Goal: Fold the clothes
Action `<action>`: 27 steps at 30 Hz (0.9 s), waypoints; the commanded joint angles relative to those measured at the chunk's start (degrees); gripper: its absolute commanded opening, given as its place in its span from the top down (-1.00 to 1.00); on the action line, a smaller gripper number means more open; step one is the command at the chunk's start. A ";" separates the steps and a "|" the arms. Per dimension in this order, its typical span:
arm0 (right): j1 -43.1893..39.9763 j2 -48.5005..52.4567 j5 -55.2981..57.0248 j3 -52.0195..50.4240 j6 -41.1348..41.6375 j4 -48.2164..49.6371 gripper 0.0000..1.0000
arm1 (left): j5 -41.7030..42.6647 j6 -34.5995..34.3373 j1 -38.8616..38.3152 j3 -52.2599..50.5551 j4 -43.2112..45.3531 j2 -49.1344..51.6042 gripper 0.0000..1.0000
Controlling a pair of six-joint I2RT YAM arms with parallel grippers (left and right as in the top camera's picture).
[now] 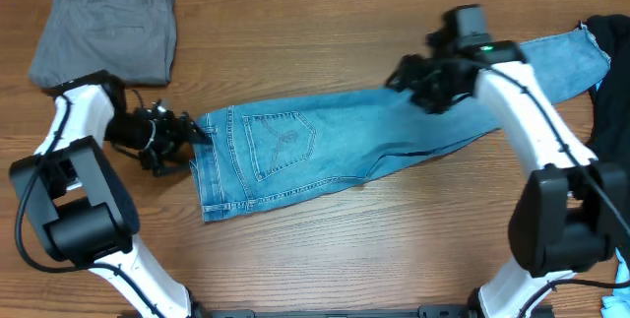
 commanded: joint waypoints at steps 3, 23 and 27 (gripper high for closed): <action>-9.33 -0.76 -0.59 0.50 1.07 0.24 -0.33 | -13.40 5.49 -3.63 0.00 1.14 0.28 -0.58; -27.98 -0.76 1.22 0.46 -0.66 4.35 -0.34 | -18.27 -0.07 -6.36 -1.49 5.64 0.28 0.92; -29.44 -0.74 2.51 0.31 -2.14 4.42 -0.33 | -19.19 0.15 0.68 8.31 2.12 0.28 0.92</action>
